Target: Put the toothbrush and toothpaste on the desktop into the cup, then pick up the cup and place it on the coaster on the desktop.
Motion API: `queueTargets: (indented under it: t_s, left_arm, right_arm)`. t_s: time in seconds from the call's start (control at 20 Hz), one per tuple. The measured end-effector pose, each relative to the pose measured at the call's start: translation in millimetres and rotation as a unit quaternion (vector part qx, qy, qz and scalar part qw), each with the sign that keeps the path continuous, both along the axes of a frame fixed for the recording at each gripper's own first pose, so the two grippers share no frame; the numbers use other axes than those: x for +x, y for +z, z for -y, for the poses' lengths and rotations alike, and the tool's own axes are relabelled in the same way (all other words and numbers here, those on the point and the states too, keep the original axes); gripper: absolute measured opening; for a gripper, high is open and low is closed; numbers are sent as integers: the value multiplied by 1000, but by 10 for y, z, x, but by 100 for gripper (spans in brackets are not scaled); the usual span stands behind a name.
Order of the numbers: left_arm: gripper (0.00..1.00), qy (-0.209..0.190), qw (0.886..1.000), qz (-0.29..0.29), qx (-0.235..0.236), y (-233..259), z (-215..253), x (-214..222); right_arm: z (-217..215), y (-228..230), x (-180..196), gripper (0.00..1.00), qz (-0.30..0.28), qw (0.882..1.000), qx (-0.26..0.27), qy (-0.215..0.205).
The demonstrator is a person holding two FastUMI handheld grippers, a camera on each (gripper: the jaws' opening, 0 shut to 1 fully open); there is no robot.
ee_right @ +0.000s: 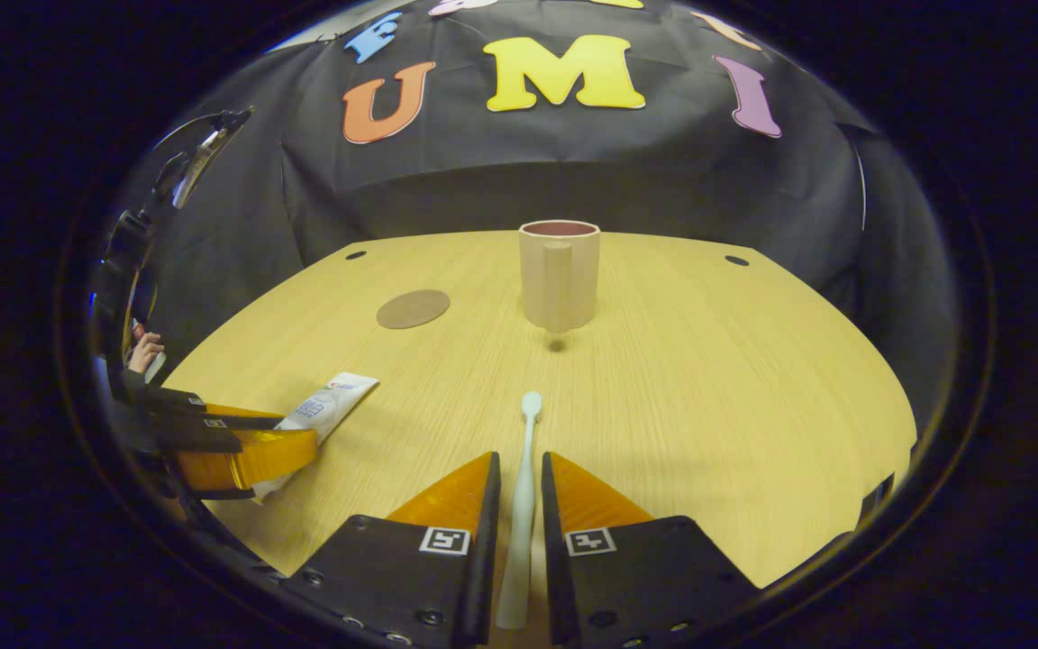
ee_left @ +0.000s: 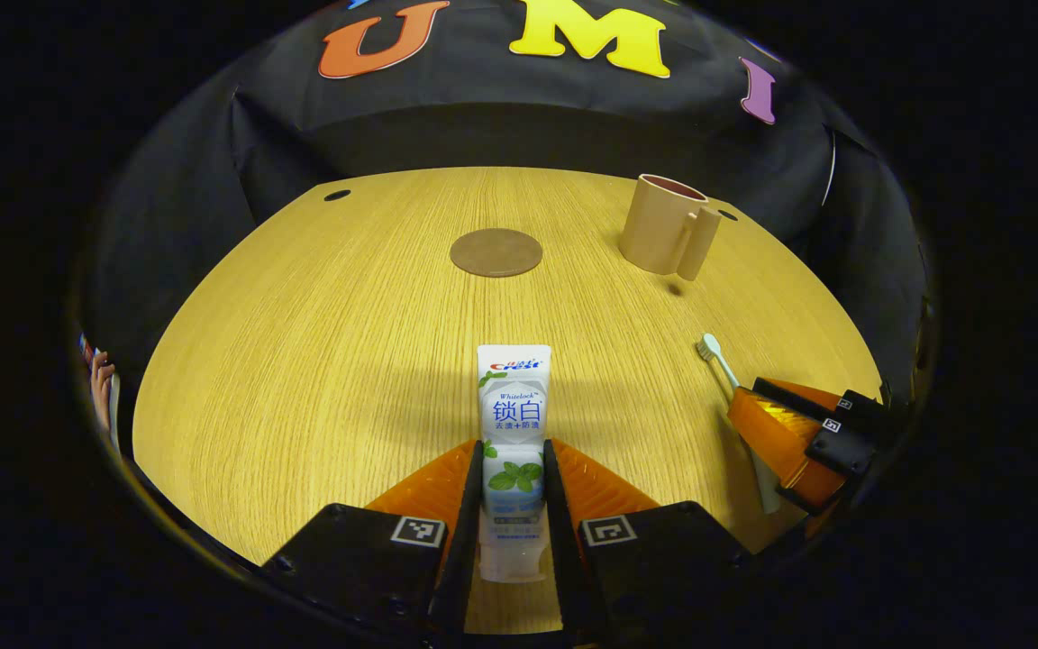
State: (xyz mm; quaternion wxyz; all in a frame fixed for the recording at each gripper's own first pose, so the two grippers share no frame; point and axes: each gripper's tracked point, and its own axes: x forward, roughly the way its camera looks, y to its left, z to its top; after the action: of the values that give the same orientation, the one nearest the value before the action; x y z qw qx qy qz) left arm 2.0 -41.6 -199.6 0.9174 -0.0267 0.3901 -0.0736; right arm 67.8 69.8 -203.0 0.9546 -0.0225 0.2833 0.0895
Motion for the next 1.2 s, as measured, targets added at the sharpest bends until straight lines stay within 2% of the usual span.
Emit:
queueTargets:
  t_s: [0.2,0.3,0.4,0.45,0.5,0.55,0.6,0.7,0.9,1.05,1.2]
  left_arm:
    - [41,-9,1000,-1,8,6,14,12]
    - [39,-15,1000,-7,6,14,15,19]
    - [37,-17,1000,-9,-4,29,13,22]
    - [36,-16,1000,-7,-12,42,9,28]
    - [34,-16,1000,-1,-21,45,17,30]
    - [37,-16,999,5,-30,52,21,40]
    - [31,-16,999,12,-38,65,11,51]
    - [29,-8,998,30,-45,78,-30,64]
    - [29,9,995,89,-47,283,-131,111]
    - [29,4,990,136,-36,509,-148,196]
    - [28,-3,986,159,-50,671,-108,266]
  right_arm:
    - [14,-4,12,20,-11,1000,-10,-1]
    - [3,-44,17,6,-21,1000,-10,5]
    - [0,-10,34,6,-28,1000,2,9]
    - [-11,-3,2,0,-29,999,-2,14]
    - [-2,-15,18,0,-26,1000,-3,15]
    - [-18,-23,12,0,-20,1000,-1,17]
    - [-16,-24,-5,0,-19,1000,-2,21]
    - [16,38,-12,0,-5,1000,-1,21]
    - [68,330,24,0,40,999,6,21]
    - [55,564,69,0,60,998,19,20]
    - [12,876,191,0,87,995,31,22]
